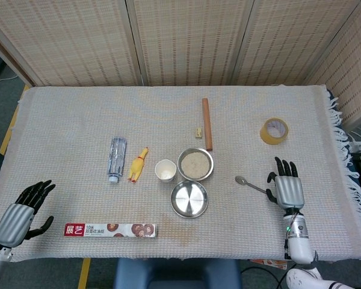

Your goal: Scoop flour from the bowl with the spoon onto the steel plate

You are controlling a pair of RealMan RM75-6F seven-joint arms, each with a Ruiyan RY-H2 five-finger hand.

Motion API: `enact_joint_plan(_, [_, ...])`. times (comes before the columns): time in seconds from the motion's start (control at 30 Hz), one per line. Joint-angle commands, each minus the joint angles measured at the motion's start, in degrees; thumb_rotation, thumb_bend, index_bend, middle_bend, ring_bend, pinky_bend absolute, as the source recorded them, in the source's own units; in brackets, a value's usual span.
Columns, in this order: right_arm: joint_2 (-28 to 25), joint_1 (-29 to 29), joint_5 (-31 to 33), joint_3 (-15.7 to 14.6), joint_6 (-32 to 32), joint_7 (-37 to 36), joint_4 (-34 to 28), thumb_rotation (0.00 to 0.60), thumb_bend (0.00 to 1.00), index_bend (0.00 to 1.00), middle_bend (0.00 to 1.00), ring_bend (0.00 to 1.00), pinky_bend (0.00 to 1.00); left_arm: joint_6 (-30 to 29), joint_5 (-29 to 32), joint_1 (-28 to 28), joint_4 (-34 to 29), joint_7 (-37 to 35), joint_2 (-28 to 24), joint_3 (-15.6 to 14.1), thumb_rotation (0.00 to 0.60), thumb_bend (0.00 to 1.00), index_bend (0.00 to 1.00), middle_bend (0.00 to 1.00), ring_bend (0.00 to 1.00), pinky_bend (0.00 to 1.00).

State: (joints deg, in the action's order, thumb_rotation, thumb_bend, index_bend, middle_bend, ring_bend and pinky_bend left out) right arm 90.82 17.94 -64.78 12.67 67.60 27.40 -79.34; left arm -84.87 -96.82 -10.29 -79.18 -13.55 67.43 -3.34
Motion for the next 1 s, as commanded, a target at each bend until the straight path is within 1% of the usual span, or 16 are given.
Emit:
enact_joint_plan(0.03, [1.73, 2.18, 3.16, 1.14, -3.3, 0.17, 1.91, 0.598, 0.27, 0.48, 0.0, 0.0, 0.0, 0.17, 0.12, -0.05, 0.0, -0.23, -0.13, -0.06, 0.6, 0.4, 0.0, 0.0, 0.0, 0.11])
enact_joint_plan(0.1, [2.24, 3.19, 4.42, 1.4, -4.71, 0.33, 2.21, 0.599, 0.28, 0.47, 0.0, 0.0, 0.0, 0.16, 0.3, -0.05, 0.05, -0.56, -0.26, -0.01, 0.6, 0.4, 0.0, 0.0, 0.0, 0.11])
enact_joint_plan(0.3, [3.2, 5.3, 7.16, 1.45, -6.24, 2.55, 2.22, 0.599, 0.28, 0.46, 0.0, 0.0, 0.0, 0.31, 0.57, -0.09, 0.01, -1.0, -0.53, -0.02, 0.6, 0.41, 0.0, 0.0, 0.01, 0.11])
enact_joint_plan(0.67, [3.93, 7.05, 10.06, 0.42, -6.42, 4.48, 2.47, 0.6, 0.29, 0.5, 0.0, 0.0, 0.0, 0.44, 0.53, -0.24, -0.14, -1.21, -0.62, -0.13, 0.6, 0.41, 0.0, 0.0, 0.01, 0.11])
enact_joint_plan(1.0, [4.36, 8.04, 11.37, -0.3, -6.19, 5.53, 2.63, 0.599, 0.29, 0.5, 0.0, 0.0, 0.0, 0.19, 0.52, -0.14, -0.17, -1.27, -0.73, -0.17, 0.6, 0.41, 0.0, 0.0, 0.01, 0.12])
